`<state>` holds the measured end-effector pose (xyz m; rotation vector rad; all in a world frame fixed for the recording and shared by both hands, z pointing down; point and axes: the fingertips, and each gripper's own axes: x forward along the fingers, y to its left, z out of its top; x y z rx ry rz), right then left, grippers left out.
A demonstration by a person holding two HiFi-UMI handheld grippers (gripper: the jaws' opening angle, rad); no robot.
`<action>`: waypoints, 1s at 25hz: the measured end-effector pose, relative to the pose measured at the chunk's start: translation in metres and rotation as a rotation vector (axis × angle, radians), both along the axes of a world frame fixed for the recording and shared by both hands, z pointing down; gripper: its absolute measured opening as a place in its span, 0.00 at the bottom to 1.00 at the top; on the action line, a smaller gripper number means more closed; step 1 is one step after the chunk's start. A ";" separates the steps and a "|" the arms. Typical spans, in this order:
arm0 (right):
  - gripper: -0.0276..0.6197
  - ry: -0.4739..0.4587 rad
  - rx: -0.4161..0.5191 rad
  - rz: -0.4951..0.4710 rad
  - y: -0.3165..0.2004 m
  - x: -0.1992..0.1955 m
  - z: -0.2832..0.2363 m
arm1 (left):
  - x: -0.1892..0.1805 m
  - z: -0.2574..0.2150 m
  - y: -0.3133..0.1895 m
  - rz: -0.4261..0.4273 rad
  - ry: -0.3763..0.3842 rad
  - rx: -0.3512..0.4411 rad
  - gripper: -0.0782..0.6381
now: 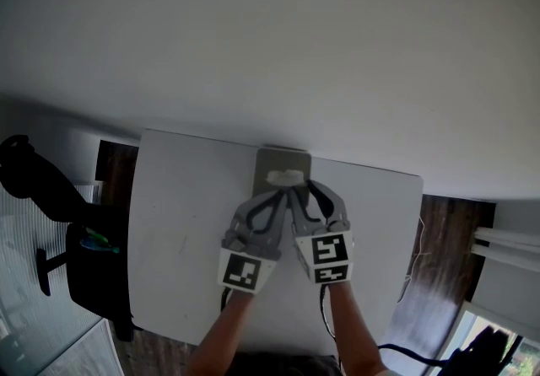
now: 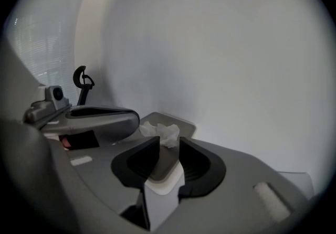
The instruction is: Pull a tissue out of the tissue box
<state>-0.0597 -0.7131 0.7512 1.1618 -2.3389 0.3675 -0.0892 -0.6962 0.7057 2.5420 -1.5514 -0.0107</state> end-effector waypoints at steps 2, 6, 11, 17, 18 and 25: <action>0.22 0.015 0.001 -0.017 0.000 -0.001 0.001 | 0.000 0.001 0.000 -0.005 0.010 -0.002 0.10; 0.06 0.097 0.038 -0.079 0.006 -0.011 -0.001 | 0.003 -0.002 -0.001 -0.003 0.003 0.000 0.10; 0.06 0.104 0.051 -0.072 0.008 -0.012 -0.001 | 0.002 -0.002 0.000 -0.003 0.011 0.000 0.10; 0.06 0.108 0.036 -0.053 0.007 -0.003 -0.002 | 0.001 -0.002 0.000 -0.005 0.018 -0.005 0.10; 0.06 0.106 0.035 -0.052 0.008 -0.002 -0.003 | 0.000 -0.003 0.000 -0.006 0.016 -0.002 0.10; 0.06 0.098 0.041 -0.064 0.015 -0.001 -0.022 | 0.001 -0.021 0.006 -0.001 0.009 0.019 0.10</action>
